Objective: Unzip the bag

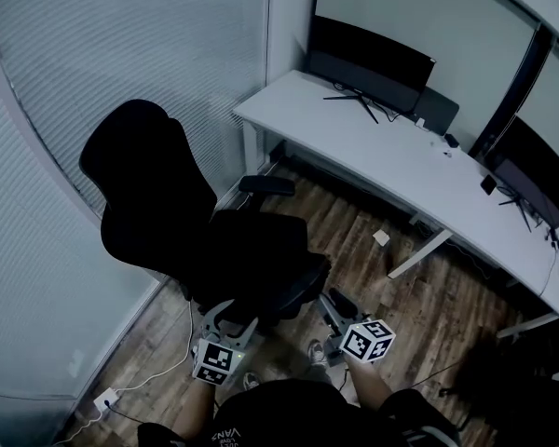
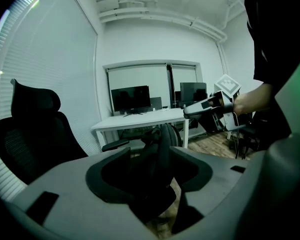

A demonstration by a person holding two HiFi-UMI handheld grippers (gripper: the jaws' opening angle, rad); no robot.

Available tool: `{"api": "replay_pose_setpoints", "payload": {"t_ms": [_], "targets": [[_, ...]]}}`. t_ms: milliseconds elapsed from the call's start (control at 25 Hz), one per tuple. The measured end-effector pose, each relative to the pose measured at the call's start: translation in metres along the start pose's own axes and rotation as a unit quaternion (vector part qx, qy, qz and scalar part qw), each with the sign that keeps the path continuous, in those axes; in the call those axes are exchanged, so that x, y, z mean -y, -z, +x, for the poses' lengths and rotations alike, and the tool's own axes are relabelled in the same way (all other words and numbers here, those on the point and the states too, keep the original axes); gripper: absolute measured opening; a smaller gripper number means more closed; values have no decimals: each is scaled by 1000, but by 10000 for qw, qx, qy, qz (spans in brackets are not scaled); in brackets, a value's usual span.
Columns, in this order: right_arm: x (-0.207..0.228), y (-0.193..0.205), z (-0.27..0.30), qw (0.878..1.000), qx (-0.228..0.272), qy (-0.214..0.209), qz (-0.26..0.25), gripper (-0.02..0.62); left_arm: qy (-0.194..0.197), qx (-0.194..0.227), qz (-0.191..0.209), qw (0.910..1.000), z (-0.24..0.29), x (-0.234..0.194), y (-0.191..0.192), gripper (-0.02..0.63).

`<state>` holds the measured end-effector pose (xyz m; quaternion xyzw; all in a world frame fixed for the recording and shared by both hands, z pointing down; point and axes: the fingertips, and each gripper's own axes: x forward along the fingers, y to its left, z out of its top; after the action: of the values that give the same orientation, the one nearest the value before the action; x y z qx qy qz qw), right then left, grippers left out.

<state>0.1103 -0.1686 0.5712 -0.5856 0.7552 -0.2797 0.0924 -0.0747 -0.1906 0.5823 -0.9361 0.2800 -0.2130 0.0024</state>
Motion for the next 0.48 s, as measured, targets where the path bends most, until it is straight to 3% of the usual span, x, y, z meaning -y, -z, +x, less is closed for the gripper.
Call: {"api": "replay_pose_setpoints", "payload": {"t_ms": [480], "targets": [[-45, 22, -39, 9980, 392, 284, -412, 153, 42, 522, -27, 9986, -47, 12, -11, 238]]}}
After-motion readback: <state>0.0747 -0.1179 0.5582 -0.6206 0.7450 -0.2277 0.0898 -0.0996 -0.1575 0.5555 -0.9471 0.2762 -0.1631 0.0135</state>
